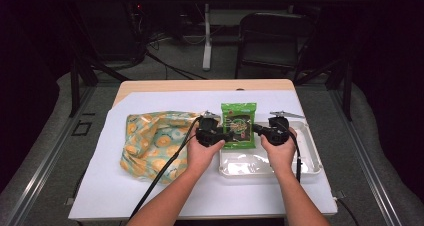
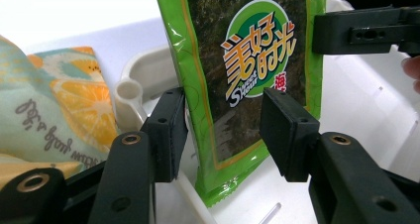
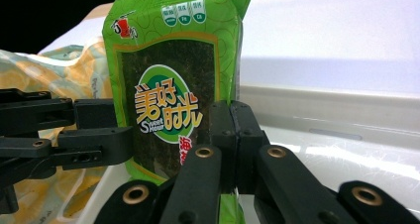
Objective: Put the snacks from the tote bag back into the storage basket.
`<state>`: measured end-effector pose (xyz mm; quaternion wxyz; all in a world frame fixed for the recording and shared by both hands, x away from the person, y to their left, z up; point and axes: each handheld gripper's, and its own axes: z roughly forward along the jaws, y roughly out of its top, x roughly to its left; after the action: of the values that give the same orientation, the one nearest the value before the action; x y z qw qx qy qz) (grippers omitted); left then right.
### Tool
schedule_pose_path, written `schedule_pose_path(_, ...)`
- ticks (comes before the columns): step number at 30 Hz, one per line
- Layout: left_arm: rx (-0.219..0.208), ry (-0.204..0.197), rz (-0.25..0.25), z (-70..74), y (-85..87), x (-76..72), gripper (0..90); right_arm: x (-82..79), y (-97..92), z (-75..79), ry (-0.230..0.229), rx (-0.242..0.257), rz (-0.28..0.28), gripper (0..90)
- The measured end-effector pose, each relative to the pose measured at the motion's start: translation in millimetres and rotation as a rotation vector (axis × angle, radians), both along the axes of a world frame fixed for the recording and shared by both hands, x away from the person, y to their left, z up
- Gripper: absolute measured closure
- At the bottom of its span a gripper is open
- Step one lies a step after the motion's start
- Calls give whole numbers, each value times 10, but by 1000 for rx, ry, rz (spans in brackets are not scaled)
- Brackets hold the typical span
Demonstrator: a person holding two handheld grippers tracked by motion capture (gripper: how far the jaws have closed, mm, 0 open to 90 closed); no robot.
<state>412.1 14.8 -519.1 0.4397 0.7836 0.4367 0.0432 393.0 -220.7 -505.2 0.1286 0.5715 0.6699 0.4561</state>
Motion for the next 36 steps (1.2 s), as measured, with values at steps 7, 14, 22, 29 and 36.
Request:
schedule_pose_path(7, 21, 1, 10, -15, 9, 5, 534, 2, 34, -27, 1, -16, -1, 900)
schedule_pose_path(14, 24, -3, 9, 24, 45, -2, 538, 6, 34, -48, 7, -21, -6, 900)
schedule_pose_path(22, 9, -20, 6, 81, 59, -36, 538, 19, 30, -61, 11, -22, -8, 900)
schedule_pose_path(29, 2, -40, 8, 146, 95, -68, 538, 36, 24, -79, 12, -9, -22, 899)
schedule_pose_path(36, 11, -50, 2, 208, 156, -81, 536, 56, 7, -93, 23, -7, -24, 899)
